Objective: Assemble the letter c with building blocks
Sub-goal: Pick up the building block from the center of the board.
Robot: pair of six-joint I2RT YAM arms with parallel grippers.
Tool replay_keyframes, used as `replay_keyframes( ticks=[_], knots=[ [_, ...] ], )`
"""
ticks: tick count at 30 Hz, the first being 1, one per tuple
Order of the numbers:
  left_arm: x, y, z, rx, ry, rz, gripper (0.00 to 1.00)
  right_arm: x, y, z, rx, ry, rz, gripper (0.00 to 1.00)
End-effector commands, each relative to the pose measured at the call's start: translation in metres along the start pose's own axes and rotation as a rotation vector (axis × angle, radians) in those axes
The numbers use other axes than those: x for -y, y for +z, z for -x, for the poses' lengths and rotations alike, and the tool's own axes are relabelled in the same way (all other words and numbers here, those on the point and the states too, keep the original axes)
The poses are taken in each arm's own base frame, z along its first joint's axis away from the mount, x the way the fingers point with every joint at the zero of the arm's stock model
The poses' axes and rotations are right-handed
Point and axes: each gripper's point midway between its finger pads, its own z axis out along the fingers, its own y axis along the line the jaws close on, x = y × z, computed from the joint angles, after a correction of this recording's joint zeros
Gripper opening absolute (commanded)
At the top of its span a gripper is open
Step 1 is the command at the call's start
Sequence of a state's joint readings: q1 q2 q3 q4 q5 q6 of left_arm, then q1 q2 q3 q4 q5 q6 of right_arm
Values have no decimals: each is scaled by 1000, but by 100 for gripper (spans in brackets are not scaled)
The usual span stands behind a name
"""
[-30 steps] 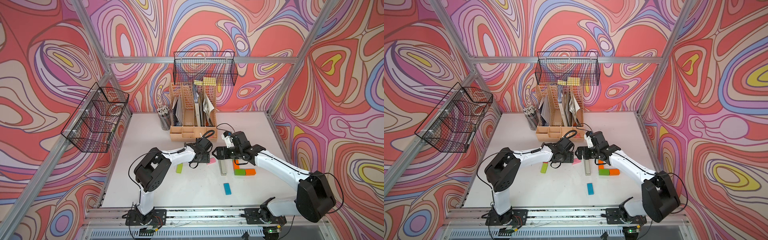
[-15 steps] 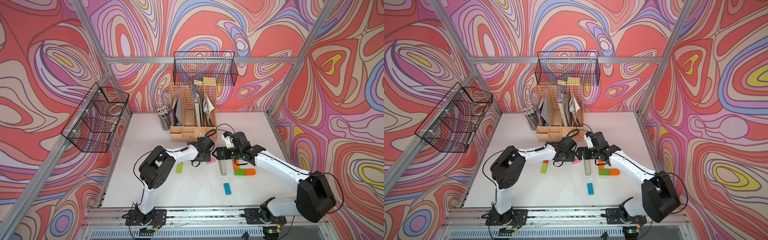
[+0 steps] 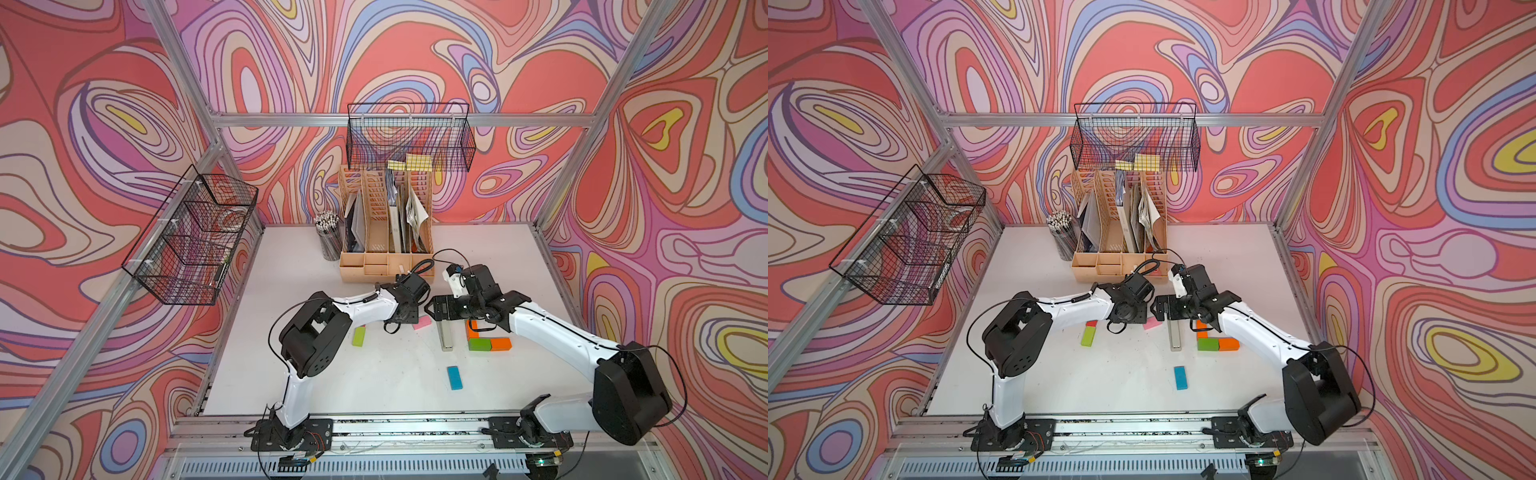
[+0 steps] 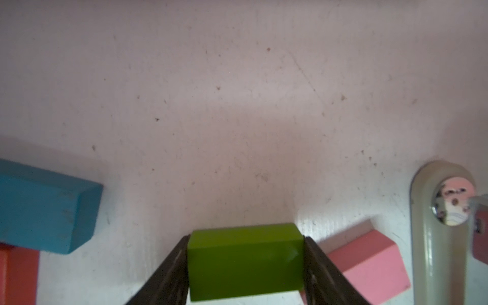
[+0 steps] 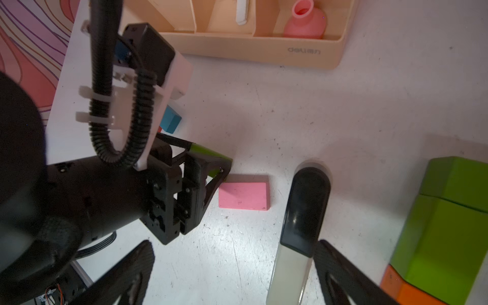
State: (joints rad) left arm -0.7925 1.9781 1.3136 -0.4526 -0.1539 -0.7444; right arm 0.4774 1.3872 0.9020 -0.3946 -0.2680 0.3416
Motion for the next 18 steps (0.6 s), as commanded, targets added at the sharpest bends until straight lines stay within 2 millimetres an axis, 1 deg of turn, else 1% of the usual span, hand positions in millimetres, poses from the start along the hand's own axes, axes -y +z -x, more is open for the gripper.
replay_keyframes(
  ticks=[1, 6, 9, 15, 18],
  knots=[
    [-10, -19, -10, -6, 13, -3, 62, -7, 0, -2, 6, -23, 38, 98],
    [-16, -40, -19, 21, 36, -57, 61, -20, 7, -6, -34, -35, 127, 94],
    [-25, -52, -25, 22, 65, -60, 61, -27, 11, -10, -53, -41, 178, 92],
    [-54, -70, -45, -14, 160, 4, 61, -34, 11, -11, -59, -52, 218, 91],
    [-72, -80, -53, -11, 194, 39, 59, -34, 11, -12, -59, -54, 224, 91]
  ],
)
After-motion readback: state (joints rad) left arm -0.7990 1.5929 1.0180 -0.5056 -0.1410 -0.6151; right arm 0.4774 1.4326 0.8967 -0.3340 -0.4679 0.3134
